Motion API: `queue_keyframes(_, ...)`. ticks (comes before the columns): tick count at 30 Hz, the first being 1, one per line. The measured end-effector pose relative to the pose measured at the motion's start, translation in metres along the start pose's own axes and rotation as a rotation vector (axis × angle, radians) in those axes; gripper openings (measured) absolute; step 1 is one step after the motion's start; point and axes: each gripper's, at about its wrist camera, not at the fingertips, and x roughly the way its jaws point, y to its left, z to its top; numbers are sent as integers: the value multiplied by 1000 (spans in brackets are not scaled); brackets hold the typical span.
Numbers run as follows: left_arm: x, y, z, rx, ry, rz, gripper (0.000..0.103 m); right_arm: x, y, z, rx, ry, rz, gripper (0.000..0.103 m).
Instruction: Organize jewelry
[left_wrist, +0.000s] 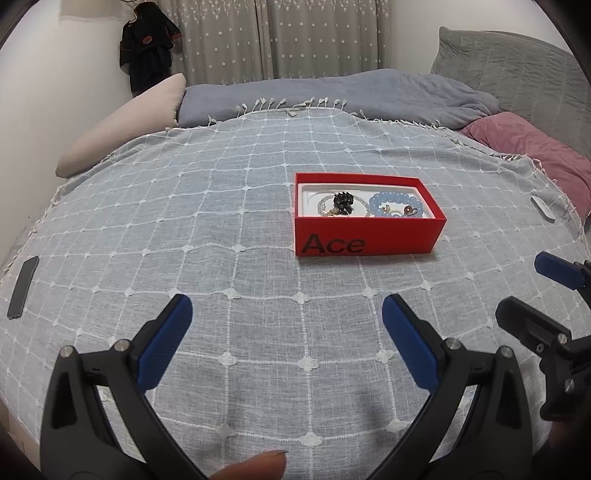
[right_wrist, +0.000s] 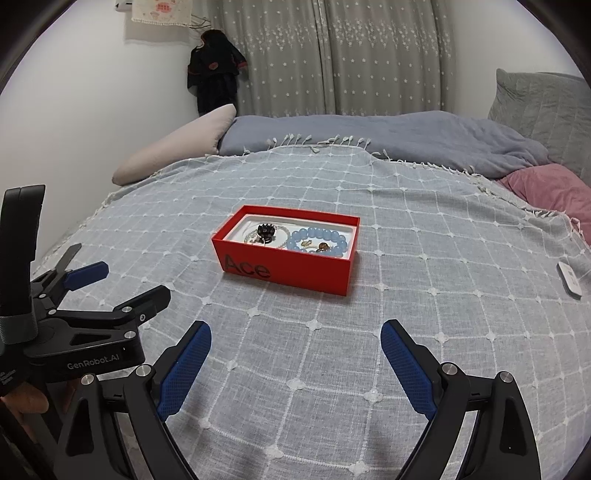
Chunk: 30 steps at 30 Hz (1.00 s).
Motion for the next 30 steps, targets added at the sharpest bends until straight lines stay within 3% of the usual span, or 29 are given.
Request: queue_keyframes(30,2,0,-2,-15,9,-2,102,6,4,-5,-16,24,-31,94)
